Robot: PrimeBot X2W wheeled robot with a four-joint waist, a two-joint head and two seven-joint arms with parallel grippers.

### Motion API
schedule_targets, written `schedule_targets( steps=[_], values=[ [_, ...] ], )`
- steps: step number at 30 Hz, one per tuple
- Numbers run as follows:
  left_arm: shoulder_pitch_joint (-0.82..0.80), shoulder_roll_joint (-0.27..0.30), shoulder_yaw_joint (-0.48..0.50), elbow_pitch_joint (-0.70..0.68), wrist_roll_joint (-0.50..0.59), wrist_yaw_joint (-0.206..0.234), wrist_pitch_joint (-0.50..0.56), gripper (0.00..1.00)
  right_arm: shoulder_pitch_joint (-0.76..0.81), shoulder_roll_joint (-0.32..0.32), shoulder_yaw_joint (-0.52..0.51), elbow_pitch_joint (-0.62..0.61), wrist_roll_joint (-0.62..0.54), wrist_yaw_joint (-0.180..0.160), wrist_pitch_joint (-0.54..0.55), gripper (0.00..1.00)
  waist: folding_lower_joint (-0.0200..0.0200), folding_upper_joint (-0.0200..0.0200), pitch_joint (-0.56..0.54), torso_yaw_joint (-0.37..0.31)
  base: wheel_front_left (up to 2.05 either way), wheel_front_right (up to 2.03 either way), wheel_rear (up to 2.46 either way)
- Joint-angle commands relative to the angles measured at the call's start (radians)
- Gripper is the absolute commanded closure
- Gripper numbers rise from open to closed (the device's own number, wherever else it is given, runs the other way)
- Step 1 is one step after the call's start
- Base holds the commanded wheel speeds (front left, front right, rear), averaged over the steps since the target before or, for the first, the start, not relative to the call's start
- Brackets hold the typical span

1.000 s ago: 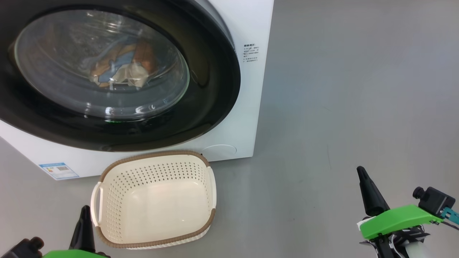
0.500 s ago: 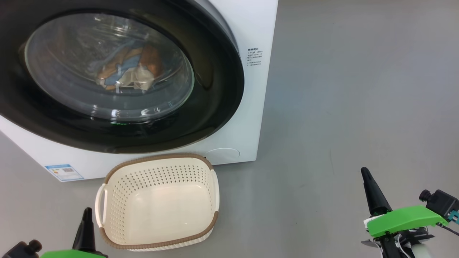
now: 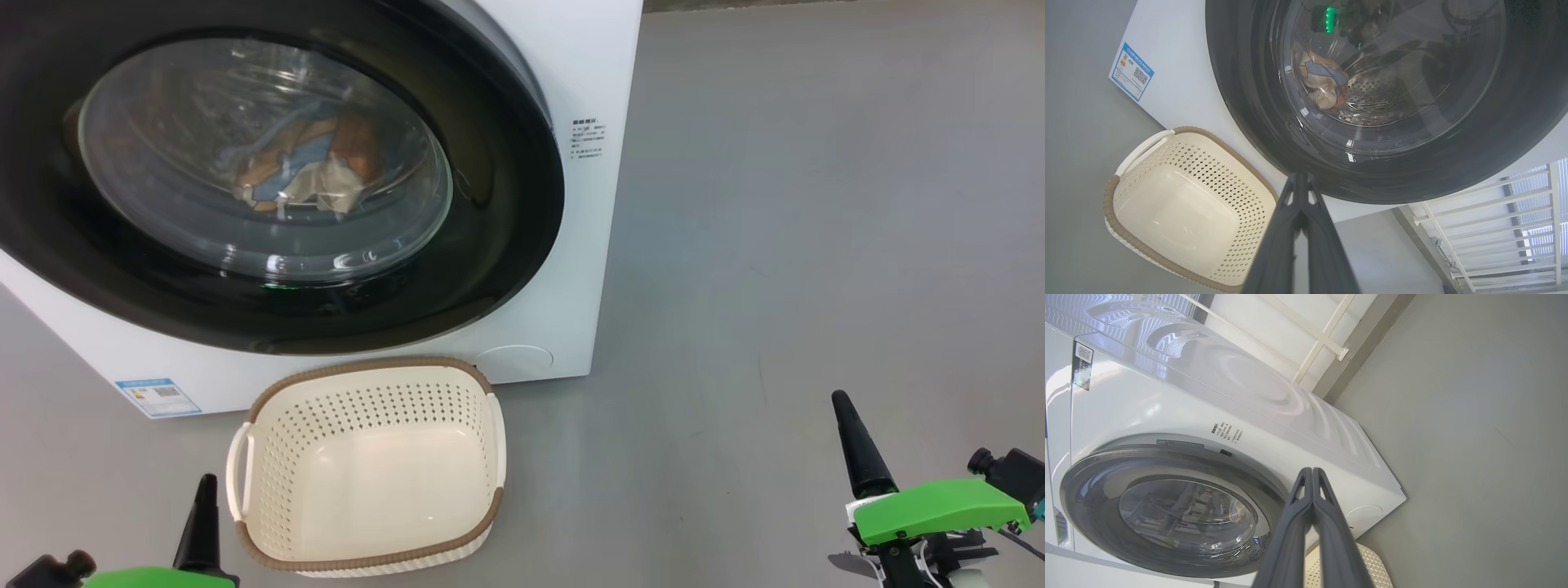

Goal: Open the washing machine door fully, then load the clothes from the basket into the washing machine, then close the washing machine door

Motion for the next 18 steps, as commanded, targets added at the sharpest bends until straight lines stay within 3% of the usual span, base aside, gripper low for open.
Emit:
schedule_targets(
  steps=[1, 18],
  values=[
    [-0.042, 0.015, 0.019, -0.018, -0.035, -0.002, 0.011, 1.00, -0.008, 0.001, 0.006, -0.032, 0.031, -0.003, 0.011, 1.00, 0.0000, -0.0001, -0.003, 0.002, 0.00, 0.00, 0.00],
    [-0.054, 0.012, 0.025, -0.011, -0.207, -0.002, 0.061, 1.00, 0.007, 0.017, -0.022, -0.049, 0.186, -0.004, 0.061, 1.00, 0.0000, -0.0001, -0.026, 0.018, 0.00, 0.00, 0.00]
  ],
)
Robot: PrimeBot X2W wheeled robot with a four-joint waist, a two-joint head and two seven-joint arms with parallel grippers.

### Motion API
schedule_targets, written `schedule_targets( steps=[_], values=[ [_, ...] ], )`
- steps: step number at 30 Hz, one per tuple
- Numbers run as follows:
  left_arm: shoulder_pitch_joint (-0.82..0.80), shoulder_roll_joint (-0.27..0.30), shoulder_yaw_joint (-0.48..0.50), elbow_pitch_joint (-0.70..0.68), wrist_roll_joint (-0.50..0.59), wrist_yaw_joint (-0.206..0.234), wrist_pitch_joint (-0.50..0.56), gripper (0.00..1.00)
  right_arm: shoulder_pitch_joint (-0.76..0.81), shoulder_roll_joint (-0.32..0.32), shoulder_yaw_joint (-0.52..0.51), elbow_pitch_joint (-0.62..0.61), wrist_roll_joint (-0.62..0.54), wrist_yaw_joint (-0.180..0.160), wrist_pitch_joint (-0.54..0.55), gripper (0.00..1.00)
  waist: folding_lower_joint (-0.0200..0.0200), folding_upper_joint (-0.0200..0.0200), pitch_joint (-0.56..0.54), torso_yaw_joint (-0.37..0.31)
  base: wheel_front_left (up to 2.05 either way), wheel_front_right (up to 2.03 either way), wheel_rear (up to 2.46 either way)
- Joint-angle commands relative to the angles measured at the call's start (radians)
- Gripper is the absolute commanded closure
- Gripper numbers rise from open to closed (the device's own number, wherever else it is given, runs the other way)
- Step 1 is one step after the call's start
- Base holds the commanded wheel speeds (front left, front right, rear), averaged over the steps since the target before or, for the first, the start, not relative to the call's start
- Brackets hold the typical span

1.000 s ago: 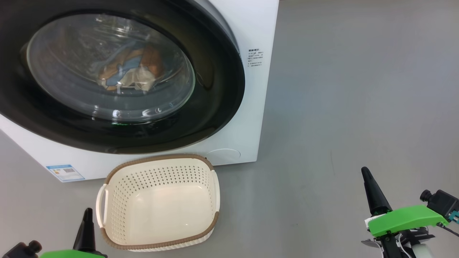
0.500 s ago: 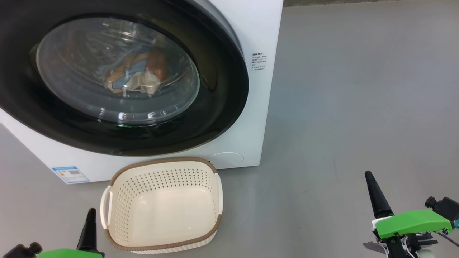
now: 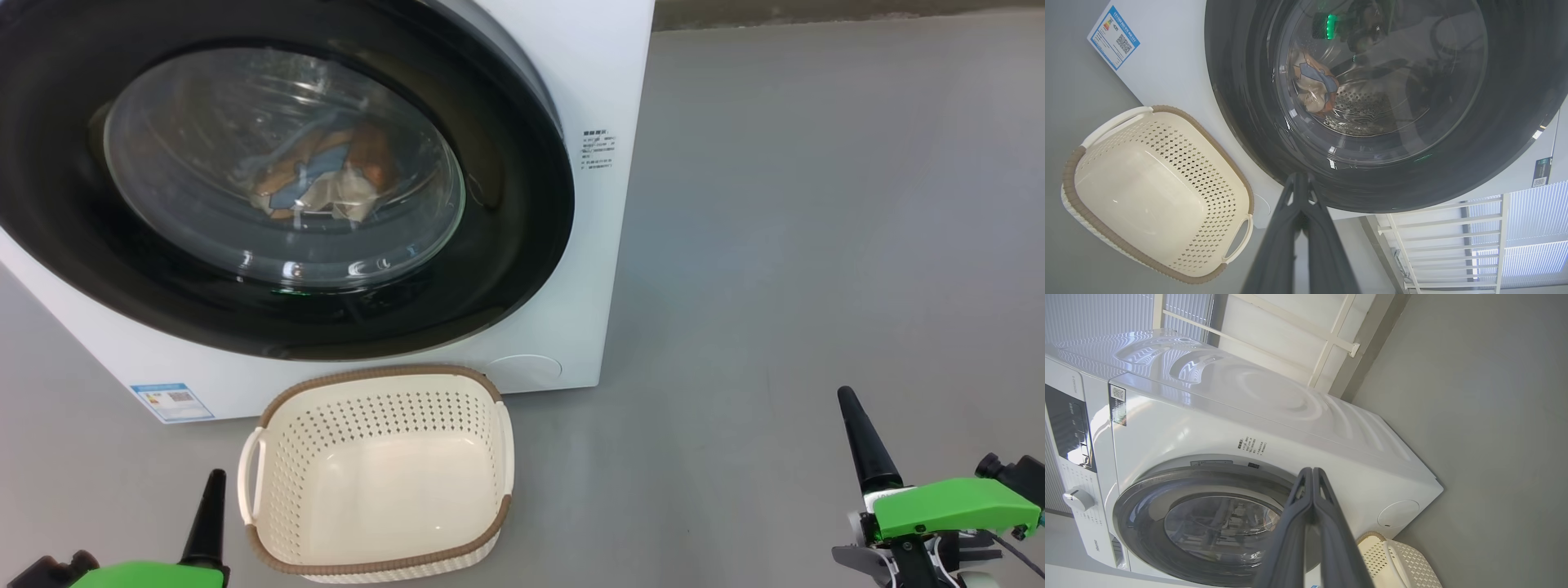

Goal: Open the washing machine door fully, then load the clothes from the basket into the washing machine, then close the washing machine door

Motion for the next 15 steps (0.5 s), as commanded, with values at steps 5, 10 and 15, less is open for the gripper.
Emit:
schedule_targets(
  steps=[5, 10, 15],
  values=[
    [-0.042, 0.014, 0.025, -0.016, -0.076, -0.002, 0.024, 1.00, 0.008, 0.003, 0.003, -0.037, 0.071, -0.004, 0.023, 1.00, 0.0000, -0.0001, -0.009, 0.006, 0.00, 0.00, 0.00],
    [-0.045, 0.013, 0.027, -0.014, -0.126, -0.002, 0.038, 1.00, 0.012, 0.008, -0.006, -0.042, 0.116, -0.004, 0.038, 1.00, 0.0000, -0.0001, -0.015, 0.010, 0.00, 0.00, 0.00],
    [-0.049, 0.012, 0.029, -0.012, -0.177, -0.002, 0.053, 1.00, 0.016, 0.013, -0.014, -0.047, 0.162, -0.005, 0.053, 1.00, 0.0000, -0.0001, -0.022, 0.015, 0.00, 0.00, 0.00]
  ],
)
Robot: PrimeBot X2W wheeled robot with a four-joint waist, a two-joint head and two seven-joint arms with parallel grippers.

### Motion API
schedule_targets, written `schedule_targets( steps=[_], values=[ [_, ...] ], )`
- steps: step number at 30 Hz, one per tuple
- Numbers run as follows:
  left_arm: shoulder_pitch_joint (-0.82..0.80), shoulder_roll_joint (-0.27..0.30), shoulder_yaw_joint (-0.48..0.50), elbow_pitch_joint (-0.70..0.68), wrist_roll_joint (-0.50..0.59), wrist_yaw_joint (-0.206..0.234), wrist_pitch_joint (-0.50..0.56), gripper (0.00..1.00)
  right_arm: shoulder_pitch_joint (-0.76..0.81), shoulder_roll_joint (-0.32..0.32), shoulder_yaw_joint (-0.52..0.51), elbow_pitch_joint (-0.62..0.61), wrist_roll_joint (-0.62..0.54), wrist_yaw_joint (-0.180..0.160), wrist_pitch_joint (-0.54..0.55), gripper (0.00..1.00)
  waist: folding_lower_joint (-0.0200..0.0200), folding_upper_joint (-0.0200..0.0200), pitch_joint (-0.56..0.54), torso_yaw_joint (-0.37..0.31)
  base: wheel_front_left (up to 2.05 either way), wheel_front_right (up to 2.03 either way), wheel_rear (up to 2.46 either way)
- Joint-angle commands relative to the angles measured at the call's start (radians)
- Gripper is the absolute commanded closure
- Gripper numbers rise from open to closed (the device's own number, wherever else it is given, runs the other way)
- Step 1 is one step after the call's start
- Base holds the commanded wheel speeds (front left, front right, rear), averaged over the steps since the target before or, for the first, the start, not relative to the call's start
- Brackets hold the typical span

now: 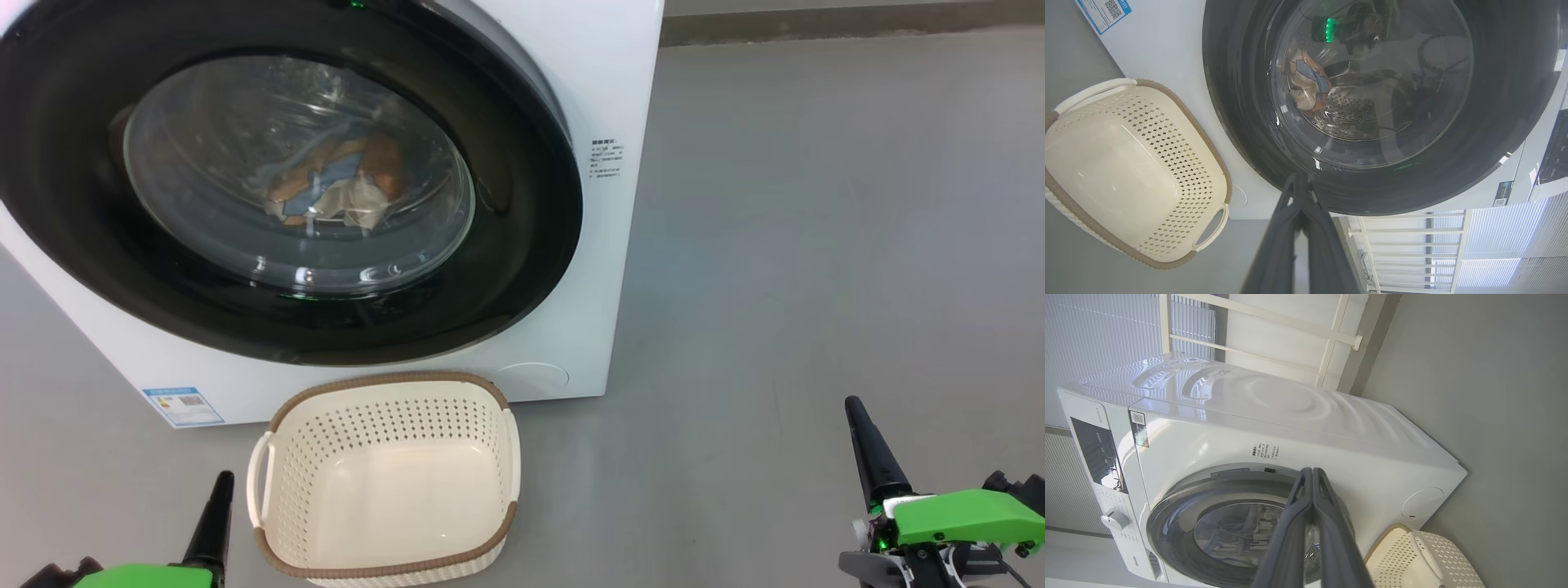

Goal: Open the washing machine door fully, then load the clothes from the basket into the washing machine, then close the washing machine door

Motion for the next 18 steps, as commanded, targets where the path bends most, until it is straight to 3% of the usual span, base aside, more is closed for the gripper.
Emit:
schedule_targets(
  steps=[1, 18],
  values=[
    [-0.049, 0.013, 0.028, -0.018, -0.023, -0.002, 0.007, 1.00, -0.006, 0.001, 0.015, -0.033, 0.025, 0.000, 0.008, 1.00, -0.0001, 0.0000, -0.002, 0.002, 0.00, 0.00, 0.00],
    [-0.061, 0.009, 0.034, -0.011, -0.195, -0.003, 0.058, 1.00, 0.009, 0.018, -0.014, -0.050, 0.178, -0.001, 0.060, 1.00, -0.0001, 0.0000, -0.025, 0.017, 0.00, 0.00, 0.00]
  ],
)
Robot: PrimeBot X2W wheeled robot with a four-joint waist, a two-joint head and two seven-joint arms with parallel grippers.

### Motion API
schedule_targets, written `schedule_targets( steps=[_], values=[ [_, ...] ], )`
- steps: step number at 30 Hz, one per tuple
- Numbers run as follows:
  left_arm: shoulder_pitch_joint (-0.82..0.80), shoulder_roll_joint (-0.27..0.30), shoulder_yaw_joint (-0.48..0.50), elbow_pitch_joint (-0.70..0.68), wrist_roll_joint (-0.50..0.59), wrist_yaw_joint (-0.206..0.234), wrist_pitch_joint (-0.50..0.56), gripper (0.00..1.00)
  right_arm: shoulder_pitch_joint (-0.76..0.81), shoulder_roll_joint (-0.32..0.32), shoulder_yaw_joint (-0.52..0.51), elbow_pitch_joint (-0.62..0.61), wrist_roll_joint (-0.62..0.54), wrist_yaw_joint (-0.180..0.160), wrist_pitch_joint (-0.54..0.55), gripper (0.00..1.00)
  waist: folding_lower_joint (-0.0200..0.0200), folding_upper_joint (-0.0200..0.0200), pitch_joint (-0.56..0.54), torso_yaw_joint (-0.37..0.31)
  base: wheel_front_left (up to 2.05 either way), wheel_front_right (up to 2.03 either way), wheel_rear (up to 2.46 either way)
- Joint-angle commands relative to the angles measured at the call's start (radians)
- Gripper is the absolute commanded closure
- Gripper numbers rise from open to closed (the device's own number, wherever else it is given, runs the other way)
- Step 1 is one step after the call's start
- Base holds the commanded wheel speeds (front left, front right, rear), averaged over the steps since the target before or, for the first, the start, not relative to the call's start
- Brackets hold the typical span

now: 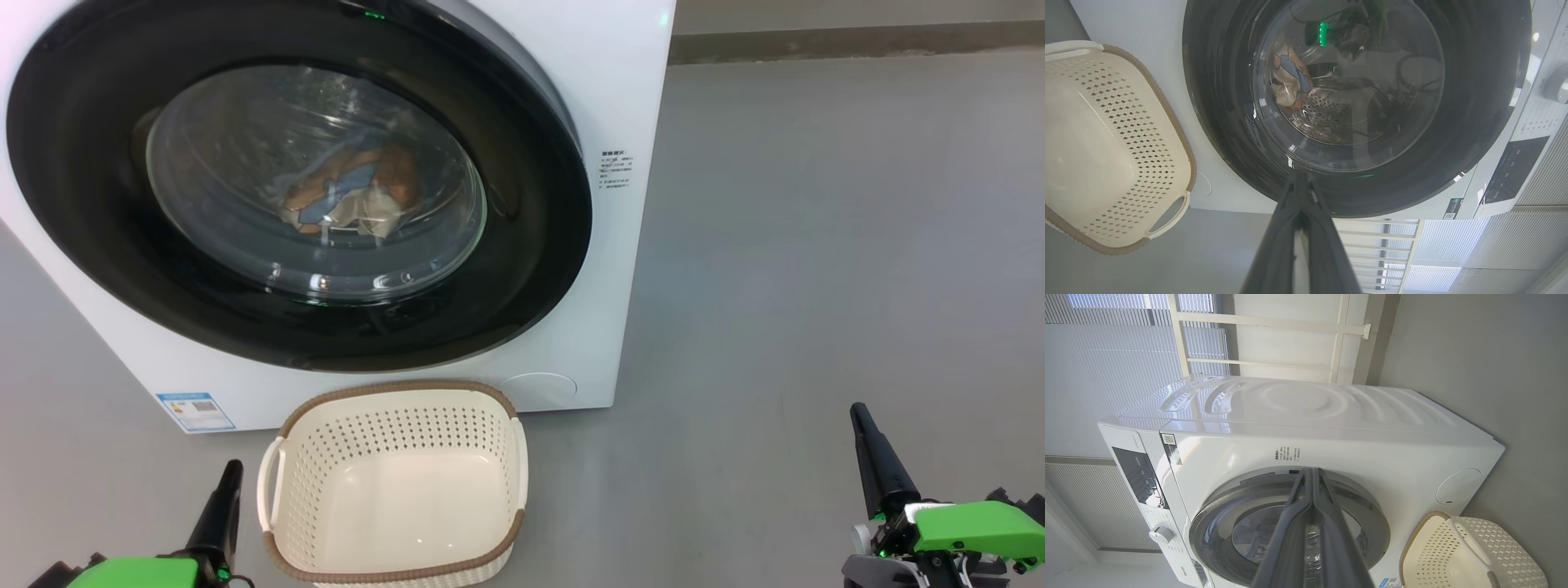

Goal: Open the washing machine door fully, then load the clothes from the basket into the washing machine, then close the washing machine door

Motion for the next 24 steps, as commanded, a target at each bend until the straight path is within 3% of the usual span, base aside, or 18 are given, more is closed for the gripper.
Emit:
schedule_targets(
  steps=[1, 24],
  values=[
    [-0.042, 0.011, 0.033, -0.018, -0.027, -0.003, 0.009, 1.00, -0.010, 0.000, 0.018, -0.033, 0.029, 0.002, 0.009, 1.00, -0.0001, 0.0000, -0.002, 0.002, 0.00, 0.00, 0.00],
    [-0.043, 0.009, 0.036, -0.017, -0.040, -0.003, 0.015, 1.00, -0.009, 0.005, 0.010, -0.034, 0.038, 0.002, 0.018, 1.00, -0.0001, 0.0000, -0.004, 0.003, 0.00, 0.00, 0.00]
  ],
)
